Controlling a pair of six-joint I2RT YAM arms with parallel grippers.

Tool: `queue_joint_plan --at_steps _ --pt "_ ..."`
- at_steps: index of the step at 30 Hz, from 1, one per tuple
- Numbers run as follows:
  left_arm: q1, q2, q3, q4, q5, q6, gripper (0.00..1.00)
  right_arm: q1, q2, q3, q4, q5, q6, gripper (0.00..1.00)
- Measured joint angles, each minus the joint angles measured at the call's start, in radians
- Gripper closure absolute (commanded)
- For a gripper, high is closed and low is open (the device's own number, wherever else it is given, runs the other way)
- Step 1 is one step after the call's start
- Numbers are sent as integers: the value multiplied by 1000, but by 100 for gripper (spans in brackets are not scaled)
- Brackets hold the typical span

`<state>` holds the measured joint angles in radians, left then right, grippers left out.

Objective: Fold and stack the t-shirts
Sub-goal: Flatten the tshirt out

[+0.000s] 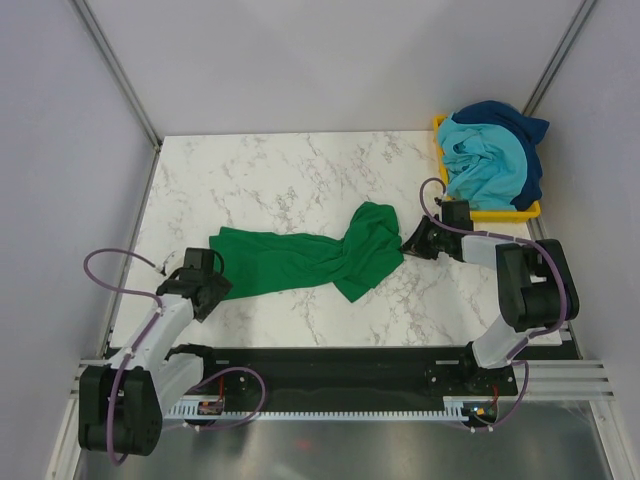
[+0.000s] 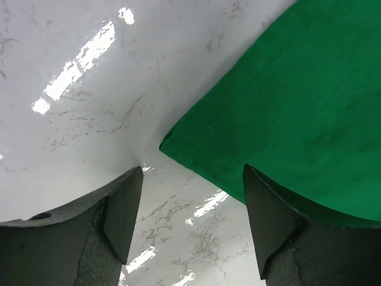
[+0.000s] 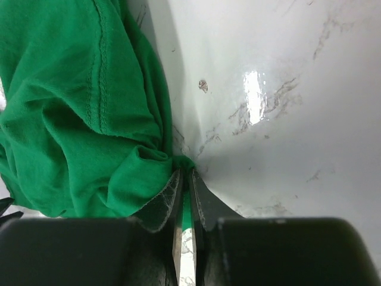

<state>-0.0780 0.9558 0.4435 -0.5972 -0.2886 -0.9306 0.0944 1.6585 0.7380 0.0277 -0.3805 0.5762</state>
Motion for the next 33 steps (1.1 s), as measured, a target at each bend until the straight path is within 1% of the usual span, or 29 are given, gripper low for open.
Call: queue_joint_plan --at_steps 5,7,8,9,10,11,13,16,18,19,22,24,27,30,33 --pt "0 34 -13 51 -10 -20 40 0 11 -1 18 -21 5 88" --pt "0 65 -4 65 -17 -23 51 0 13 -5 26 -26 6 89" --pt "0 78 0 72 -21 -23 59 0 13 -7 30 -27 7 89" --pt "0 97 10 74 -25 -24 69 0 13 -10 35 -28 8 90" --pt "0 114 17 77 -28 -24 75 0 13 -11 39 -30 9 90" --pt "1 129 21 84 -29 -24 87 0 13 -13 40 -30 9 91" --pt "2 144 25 98 -26 -23 98 0 13 -15 43 -31 12 92" --pt "2 141 25 109 -17 -17 98 2 6 -18 40 -29 14 96" --pt "0 110 25 111 10 -3 98 4 -13 -22 11 -26 14 99" --pt "-3 73 26 112 21 6 98 5 -30 -25 -12 -21 14 100" --pt "-9 -106 58 89 40 44 98 7 -130 -29 -94 -9 15 100" --pt "-10 -189 145 53 46 72 98 7 -218 -29 -133 -3 21 100" --pt "-10 -245 296 21 55 110 98 7 -373 -2 -213 5 32 100" --pt "-10 -307 414 -13 65 142 98 7 -504 79 -307 23 43 100" --pt "-10 -348 518 -70 83 179 98 8 -601 189 -396 43 48 100"
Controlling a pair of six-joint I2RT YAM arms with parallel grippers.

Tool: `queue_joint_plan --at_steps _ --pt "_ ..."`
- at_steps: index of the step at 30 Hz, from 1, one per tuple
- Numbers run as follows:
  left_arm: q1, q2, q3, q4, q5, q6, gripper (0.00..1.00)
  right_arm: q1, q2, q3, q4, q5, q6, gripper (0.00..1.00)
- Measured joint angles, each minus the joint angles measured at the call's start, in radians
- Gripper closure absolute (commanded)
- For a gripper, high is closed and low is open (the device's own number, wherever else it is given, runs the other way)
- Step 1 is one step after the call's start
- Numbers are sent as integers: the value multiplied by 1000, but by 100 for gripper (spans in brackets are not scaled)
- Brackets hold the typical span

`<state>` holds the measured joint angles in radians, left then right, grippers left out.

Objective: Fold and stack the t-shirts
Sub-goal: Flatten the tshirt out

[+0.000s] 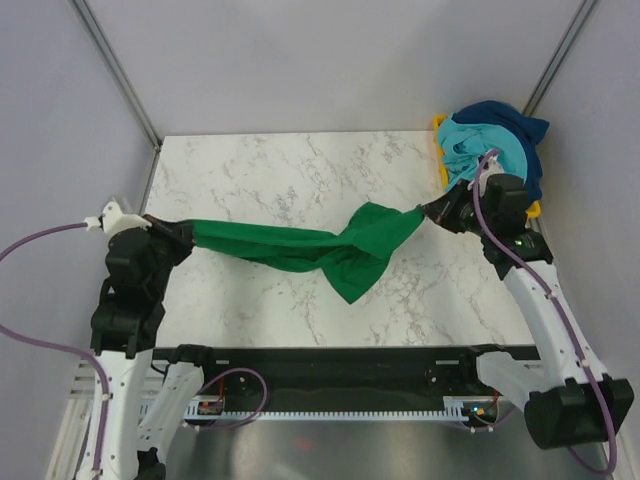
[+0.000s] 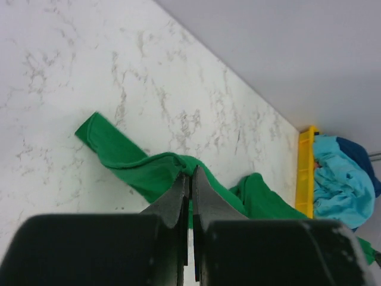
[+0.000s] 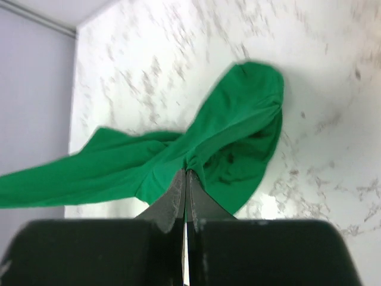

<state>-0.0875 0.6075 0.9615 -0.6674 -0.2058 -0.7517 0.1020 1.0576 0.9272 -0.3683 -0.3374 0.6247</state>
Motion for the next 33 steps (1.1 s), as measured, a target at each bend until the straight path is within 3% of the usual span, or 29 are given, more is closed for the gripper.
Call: queue_joint_plan --at_steps 7,14,19,27,33 --pt "0 -82 208 -57 26 88 98 1 -192 381 -227 86 -5 100" --pt "0 -172 409 -66 44 163 98 1 -404 679 -342 198 1 100" --pt "0 -175 537 -68 70 208 98 1 -458 863 -394 298 -16 100" --pt "0 -77 681 -51 79 256 98 1 -316 1137 -392 374 -80 100" --pt "0 238 673 -44 95 259 98 1 21 1110 -315 379 -104 100"
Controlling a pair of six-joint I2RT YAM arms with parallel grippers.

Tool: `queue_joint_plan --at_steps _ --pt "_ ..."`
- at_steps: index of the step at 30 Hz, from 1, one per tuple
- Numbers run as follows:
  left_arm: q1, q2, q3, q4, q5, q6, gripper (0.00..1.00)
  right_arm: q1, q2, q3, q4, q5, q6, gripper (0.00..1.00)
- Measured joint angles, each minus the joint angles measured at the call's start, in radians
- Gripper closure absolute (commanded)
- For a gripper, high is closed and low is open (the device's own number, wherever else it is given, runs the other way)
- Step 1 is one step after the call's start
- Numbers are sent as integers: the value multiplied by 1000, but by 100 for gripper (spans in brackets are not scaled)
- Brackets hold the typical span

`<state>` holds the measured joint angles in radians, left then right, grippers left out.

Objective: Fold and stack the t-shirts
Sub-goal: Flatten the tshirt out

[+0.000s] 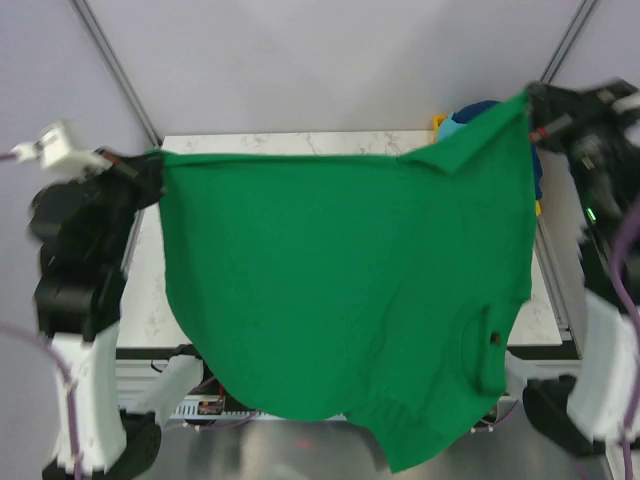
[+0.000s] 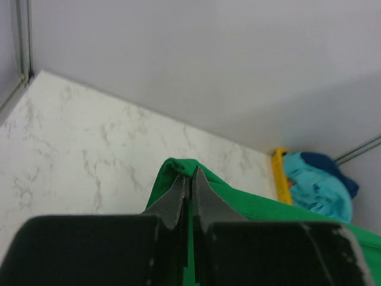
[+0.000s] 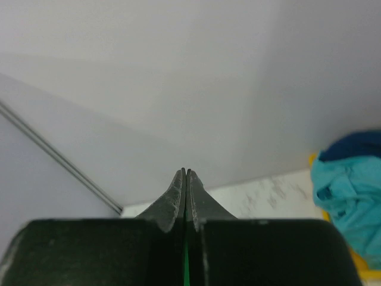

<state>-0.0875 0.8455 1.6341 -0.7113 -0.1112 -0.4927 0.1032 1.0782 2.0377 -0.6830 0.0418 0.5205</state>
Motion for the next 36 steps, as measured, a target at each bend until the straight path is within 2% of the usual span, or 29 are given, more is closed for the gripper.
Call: queue_joint_plan --at_steps 4,5,6,7,8,9,10,11,12,14,16,19,22,25,28,32,36 --pt "2 307 -50 4 5 0 97 0 350 -59 64 -3 -14 100" --pt "8 399 -60 4 6 0 93 0 475 -58 77 -6 -19 100" --pt "16 492 -68 6 10 0 88 0 559 -58 86 -9 -21 83" --pt "27 592 -72 3 21 1 66 3 669 -57 85 -12 -21 57" --pt "40 683 -72 6 37 6 54 5 771 -43 75 -18 -24 42" --pt "51 754 -71 10 45 12 47 6 874 -13 60 -21 -31 31" --pt "68 837 -71 7 59 13 35 8 970 23 44 -26 -39 26" --pt "82 911 -71 2 76 17 34 11 1050 74 10 -32 -50 24" --pt "97 973 -70 -2 90 16 32 13 1122 122 -7 -40 -59 16" --pt "116 1054 -70 -17 104 16 30 20 1189 160 -26 -45 -72 12" --pt "126 1071 -70 -29 107 18 30 26 1185 154 -35 -46 -82 11" --pt "117 1033 -71 -23 107 24 31 32 1085 51 29 -47 -90 11" --pt "84 951 -99 0 101 27 33 34 930 -143 130 -64 -89 11" --pt "16 855 -179 26 88 26 33 34 827 -317 219 -88 -86 13" --pt "-75 790 -299 83 84 18 33 34 806 -467 303 -111 -81 13" --pt "-169 793 -454 148 100 -19 35 34 831 -630 321 -124 -81 13" --pt "-185 846 -549 198 126 -58 36 34 841 -707 324 -133 -80 13"
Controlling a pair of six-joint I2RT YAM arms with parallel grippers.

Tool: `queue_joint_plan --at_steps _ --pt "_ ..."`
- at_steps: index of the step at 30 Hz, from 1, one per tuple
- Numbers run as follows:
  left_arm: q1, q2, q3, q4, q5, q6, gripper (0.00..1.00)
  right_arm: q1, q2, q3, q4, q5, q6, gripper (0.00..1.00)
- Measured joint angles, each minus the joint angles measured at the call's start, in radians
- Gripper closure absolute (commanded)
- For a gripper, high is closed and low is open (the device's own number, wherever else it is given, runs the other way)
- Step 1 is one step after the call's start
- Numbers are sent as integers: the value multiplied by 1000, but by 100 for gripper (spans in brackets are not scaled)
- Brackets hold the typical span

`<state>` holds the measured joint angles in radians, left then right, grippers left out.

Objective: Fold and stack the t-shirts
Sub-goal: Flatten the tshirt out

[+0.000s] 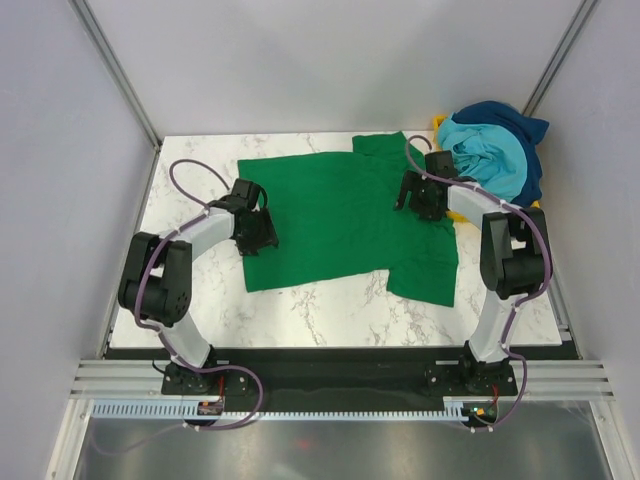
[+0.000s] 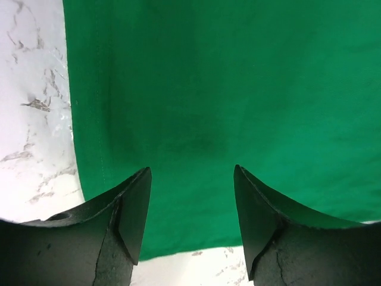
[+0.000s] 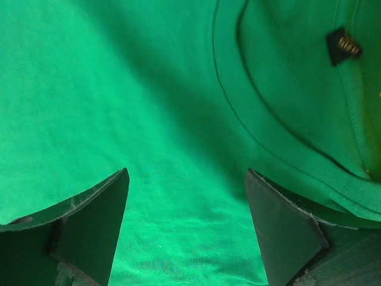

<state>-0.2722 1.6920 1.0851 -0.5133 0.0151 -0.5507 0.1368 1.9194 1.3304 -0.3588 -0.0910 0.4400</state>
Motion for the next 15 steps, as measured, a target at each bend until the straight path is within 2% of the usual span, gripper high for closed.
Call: queue_joint_plan --at_steps 9,15 --pt "54 54 -32 75 -20 -52 36 15 -8 -109 114 -31 63 14" --pt "160 68 -11 71 -82 -52 37 95 0 -142 240 -83 156 13"
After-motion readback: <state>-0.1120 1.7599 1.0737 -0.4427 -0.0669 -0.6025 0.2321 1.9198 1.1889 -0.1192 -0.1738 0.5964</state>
